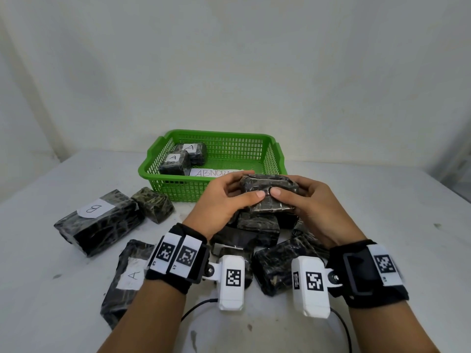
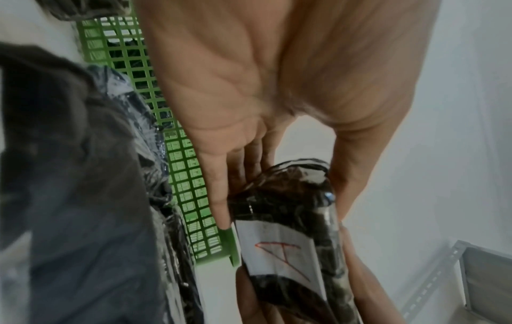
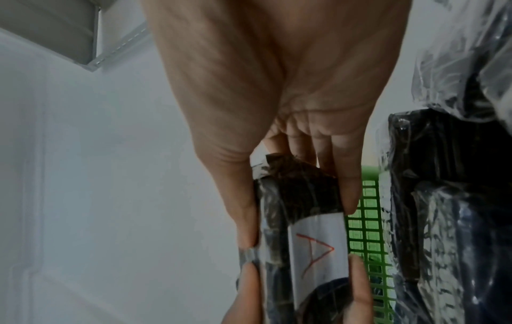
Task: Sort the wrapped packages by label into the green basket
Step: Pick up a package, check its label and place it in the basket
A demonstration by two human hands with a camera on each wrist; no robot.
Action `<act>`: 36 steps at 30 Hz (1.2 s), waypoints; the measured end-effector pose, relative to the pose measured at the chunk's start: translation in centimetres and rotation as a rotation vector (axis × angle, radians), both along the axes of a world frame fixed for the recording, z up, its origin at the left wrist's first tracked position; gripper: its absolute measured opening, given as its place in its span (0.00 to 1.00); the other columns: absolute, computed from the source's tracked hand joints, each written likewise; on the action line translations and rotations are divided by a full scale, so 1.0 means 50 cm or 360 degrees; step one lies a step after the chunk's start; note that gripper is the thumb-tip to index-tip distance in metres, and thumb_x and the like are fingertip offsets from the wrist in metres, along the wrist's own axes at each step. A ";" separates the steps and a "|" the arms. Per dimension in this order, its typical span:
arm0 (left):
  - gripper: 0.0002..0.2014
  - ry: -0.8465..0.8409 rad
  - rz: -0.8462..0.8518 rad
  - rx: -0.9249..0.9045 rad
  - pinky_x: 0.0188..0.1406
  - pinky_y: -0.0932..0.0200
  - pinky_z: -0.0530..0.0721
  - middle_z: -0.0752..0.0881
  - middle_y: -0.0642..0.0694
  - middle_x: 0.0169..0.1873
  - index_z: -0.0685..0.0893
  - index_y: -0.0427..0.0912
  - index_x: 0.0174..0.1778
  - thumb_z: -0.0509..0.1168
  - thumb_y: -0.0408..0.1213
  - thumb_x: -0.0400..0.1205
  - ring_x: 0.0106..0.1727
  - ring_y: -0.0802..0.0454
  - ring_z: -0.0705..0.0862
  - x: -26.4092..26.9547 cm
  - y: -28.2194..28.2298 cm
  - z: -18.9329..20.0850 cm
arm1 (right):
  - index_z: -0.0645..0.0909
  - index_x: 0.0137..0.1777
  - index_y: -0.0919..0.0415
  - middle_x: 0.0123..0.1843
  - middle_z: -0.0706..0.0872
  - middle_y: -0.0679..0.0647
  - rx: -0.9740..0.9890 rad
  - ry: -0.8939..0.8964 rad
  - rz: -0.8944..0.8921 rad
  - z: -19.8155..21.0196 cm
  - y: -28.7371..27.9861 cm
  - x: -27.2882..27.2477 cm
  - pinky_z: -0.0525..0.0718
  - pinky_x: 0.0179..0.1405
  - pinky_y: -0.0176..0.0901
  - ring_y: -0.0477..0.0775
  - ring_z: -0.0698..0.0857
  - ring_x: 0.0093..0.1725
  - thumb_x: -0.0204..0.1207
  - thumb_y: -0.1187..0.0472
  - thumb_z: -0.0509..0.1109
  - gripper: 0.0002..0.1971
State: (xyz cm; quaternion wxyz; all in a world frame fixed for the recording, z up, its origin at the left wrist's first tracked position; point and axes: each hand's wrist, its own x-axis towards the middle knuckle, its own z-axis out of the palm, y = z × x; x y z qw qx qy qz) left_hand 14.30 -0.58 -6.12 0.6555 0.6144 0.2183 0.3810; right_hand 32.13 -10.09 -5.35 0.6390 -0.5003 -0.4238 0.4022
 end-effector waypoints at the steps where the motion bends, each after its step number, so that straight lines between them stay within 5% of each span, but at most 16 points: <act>1: 0.34 -0.0009 0.0015 0.0006 0.68 0.46 0.85 0.91 0.41 0.59 0.85 0.43 0.65 0.81 0.43 0.61 0.64 0.44 0.89 0.000 0.001 -0.001 | 0.88 0.65 0.67 0.59 0.95 0.63 -0.0012 -0.0006 0.0024 0.001 -0.002 0.002 0.88 0.68 0.58 0.65 0.93 0.61 0.60 0.59 0.85 0.31; 10: 0.30 0.0047 0.0038 0.0041 0.64 0.54 0.86 0.91 0.42 0.60 0.84 0.40 0.67 0.82 0.32 0.67 0.65 0.44 0.88 -0.007 0.003 0.000 | 0.87 0.67 0.66 0.61 0.94 0.62 -0.0001 -0.0094 0.0063 -0.006 0.001 0.006 0.86 0.71 0.59 0.62 0.92 0.64 0.64 0.66 0.87 0.29; 15: 0.32 0.0054 0.0060 0.0151 0.70 0.47 0.84 0.89 0.43 0.63 0.82 0.42 0.71 0.81 0.26 0.70 0.66 0.48 0.88 -0.010 0.001 0.005 | 0.85 0.72 0.64 0.65 0.93 0.60 0.0039 -0.0088 0.0055 -0.006 0.001 0.007 0.85 0.73 0.59 0.61 0.91 0.67 0.64 0.65 0.86 0.33; 17: 0.33 0.0050 0.0131 0.0246 0.71 0.46 0.84 0.89 0.44 0.64 0.82 0.42 0.71 0.80 0.22 0.69 0.66 0.49 0.88 -0.013 0.001 0.006 | 0.84 0.73 0.62 0.67 0.92 0.58 0.0019 -0.0080 0.0065 -0.005 0.002 0.008 0.87 0.69 0.55 0.59 0.91 0.67 0.64 0.66 0.88 0.34; 22: 0.36 0.0017 0.0037 0.0334 0.68 0.49 0.85 0.87 0.43 0.66 0.81 0.42 0.70 0.79 0.16 0.67 0.71 0.46 0.84 -0.012 -0.001 0.005 | 0.87 0.65 0.64 0.60 0.94 0.59 -0.0189 0.0064 0.0174 0.008 -0.004 0.001 0.91 0.56 0.45 0.55 0.93 0.59 0.72 0.51 0.80 0.25; 26: 0.36 0.0062 -0.0133 0.0270 0.69 0.48 0.84 0.85 0.42 0.68 0.79 0.44 0.73 0.82 0.27 0.69 0.72 0.47 0.83 -0.008 -0.012 0.008 | 0.88 0.60 0.70 0.52 0.95 0.64 -0.0115 0.0163 0.0043 0.010 -0.005 0.001 0.92 0.42 0.41 0.56 0.95 0.48 0.77 0.65 0.76 0.13; 29: 0.28 0.0115 -0.0060 0.0102 0.70 0.41 0.83 0.89 0.41 0.63 0.84 0.42 0.70 0.79 0.40 0.73 0.66 0.43 0.87 -0.002 -0.016 0.009 | 0.88 0.63 0.69 0.54 0.95 0.65 -0.0090 0.0033 -0.0017 0.005 -0.008 0.005 0.93 0.48 0.46 0.59 0.96 0.50 0.75 0.70 0.78 0.16; 32: 0.17 0.0247 0.0101 0.0183 0.67 0.43 0.86 0.92 0.41 0.56 0.87 0.40 0.64 0.75 0.30 0.79 0.59 0.46 0.91 0.002 -0.009 0.004 | 0.89 0.62 0.67 0.52 0.96 0.63 -0.0100 -0.0070 -0.0036 0.004 -0.005 0.004 0.94 0.50 0.48 0.61 0.95 0.50 0.72 0.69 0.82 0.18; 36: 0.17 0.0319 0.0022 0.0239 0.61 0.55 0.87 0.92 0.41 0.56 0.87 0.39 0.65 0.74 0.28 0.80 0.56 0.50 0.91 -0.004 -0.010 0.007 | 0.90 0.61 0.67 0.52 0.96 0.64 -0.0095 -0.0127 -0.0051 0.004 -0.005 0.000 0.93 0.57 0.53 0.64 0.95 0.53 0.61 0.60 0.86 0.26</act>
